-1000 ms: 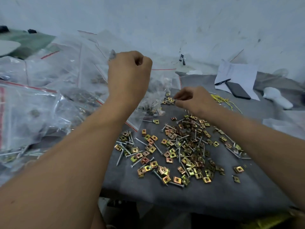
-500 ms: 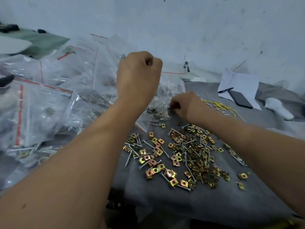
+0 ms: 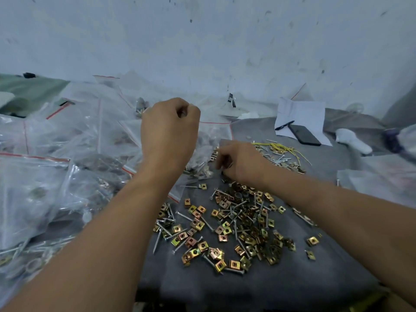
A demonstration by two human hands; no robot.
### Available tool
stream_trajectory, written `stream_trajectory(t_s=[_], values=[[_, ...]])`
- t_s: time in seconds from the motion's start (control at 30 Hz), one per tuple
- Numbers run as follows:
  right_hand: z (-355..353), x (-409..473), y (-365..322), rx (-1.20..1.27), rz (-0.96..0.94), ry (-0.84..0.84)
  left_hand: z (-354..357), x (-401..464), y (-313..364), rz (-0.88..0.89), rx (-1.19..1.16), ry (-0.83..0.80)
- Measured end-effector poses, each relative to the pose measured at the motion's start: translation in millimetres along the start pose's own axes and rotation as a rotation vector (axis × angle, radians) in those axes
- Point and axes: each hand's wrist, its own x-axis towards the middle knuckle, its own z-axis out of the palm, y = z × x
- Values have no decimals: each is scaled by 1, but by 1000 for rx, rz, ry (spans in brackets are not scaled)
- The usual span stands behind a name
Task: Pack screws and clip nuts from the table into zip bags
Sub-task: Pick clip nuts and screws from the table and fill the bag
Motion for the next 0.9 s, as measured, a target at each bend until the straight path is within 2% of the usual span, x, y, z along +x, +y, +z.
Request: stream_trajectory(t_s=[0.23,0.4,0.53,0.63,0.77,0.83,0.9], values=[[0,-6,3,96,88,-28,7,-2,-1,16,-21,-12],[-4,-7,-3,-108,39,-154,13,0,0,-10,-14,-8],[-7,-11,-3,-139,5,-183,15,0,-2,3,3,-16],[-14,-17,8,-6,116,-5,14,-2,-1,10,2,-31],[-37,-37,22,505,366,280,10,-3,2,31,-7,-50],[-52,-46,20,760,376,398,8,-4,4,36,-17,-55],[-65,-50,10,914,269,506,7,-6,7,40,-30,-62]])
